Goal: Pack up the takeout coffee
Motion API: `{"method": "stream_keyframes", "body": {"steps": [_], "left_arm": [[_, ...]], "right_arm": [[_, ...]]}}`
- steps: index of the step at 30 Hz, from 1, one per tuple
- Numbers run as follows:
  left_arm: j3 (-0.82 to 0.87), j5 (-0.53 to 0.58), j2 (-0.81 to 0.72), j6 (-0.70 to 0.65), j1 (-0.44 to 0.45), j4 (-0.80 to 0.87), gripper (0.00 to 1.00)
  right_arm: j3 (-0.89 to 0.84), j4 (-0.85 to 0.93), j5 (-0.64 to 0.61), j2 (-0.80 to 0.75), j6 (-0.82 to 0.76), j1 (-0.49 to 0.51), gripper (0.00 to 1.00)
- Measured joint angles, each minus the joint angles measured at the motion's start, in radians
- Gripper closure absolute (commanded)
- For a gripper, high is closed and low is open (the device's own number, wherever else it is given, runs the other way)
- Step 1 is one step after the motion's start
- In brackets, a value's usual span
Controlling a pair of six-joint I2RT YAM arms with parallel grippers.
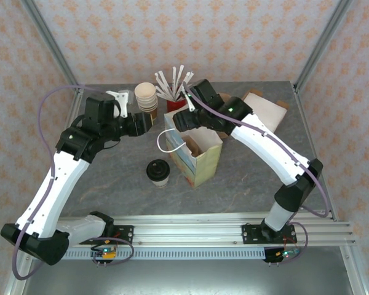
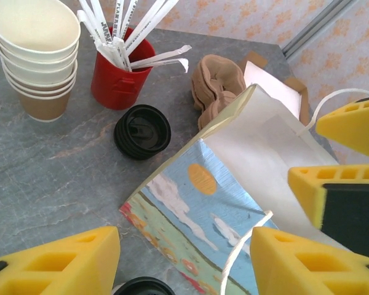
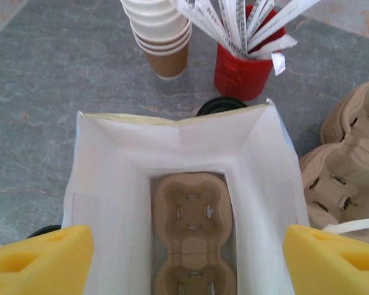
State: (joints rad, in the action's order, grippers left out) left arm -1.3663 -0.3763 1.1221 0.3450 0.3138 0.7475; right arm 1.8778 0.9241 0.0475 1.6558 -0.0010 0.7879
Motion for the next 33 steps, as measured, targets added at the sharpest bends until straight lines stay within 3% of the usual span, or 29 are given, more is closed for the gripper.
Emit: {"method": "stream_keyframes", "body": {"steps": [11, 33], "left_arm": [[0.034, 0.056, -0.047, 0.025, 0.0, -0.015, 0.38], [0.106, 0.222, -0.028, 0.103, 0.0, -0.088, 0.35]], "right_arm": [[-0.171, -0.15, -0.021, -0.22, 0.0, 0.0, 0.16], [-0.346, -0.25, -0.01, -0.391, 0.003, -0.06, 0.13]]}}
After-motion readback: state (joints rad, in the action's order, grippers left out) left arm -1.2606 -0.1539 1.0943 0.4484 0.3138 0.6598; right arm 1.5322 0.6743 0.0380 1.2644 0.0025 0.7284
